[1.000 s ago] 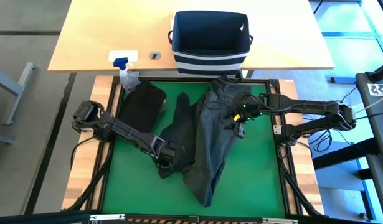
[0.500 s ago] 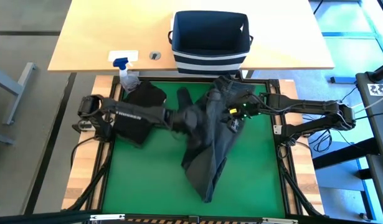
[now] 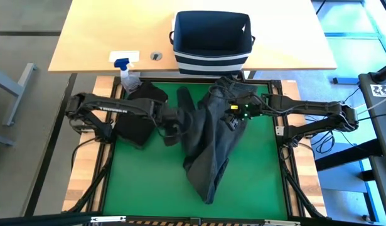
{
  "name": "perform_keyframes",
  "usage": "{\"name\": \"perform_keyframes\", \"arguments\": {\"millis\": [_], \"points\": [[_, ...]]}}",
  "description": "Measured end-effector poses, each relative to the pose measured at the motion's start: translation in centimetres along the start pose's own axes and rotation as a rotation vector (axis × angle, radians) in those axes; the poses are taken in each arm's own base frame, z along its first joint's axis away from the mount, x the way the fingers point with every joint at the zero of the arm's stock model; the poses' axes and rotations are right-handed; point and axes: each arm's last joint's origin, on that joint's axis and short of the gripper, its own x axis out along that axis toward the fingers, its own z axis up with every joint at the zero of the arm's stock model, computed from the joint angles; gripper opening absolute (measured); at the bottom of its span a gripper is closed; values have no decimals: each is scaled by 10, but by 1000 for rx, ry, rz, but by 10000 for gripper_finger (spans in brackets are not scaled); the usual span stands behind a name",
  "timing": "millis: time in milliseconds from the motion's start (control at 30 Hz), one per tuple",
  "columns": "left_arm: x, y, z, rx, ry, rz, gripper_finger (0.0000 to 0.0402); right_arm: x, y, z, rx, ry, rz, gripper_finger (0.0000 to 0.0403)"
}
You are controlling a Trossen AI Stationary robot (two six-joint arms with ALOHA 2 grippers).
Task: Fold Laundry from Bin
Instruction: Fold the blue pants
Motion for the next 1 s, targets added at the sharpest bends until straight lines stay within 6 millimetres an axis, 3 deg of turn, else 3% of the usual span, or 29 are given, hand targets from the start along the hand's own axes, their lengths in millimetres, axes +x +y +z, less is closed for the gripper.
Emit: {"name": "perform_keyframes", "arguments": {"millis": [133,267,400,467,733,1000], "points": [[22,5,-31,4,135,70,181,1,0,0,4,-6,-11,241],[73,12,-58,-5,198,5,181,2,0,0,2,1,-14,241],[110,23,-69,-48,158,1,181,4,-1,-1,-31,12,-19,241],[119,27,-69,-52,139,-2,181,5,-1,0,-70,3,-30,241],[110,40,-32,-3,-52,32,181,16,-3,4,-317,-36,-131,241],[49,61,54,-96,-384,-107,181,32,-3,6,-486,-15,-157,241]]}}
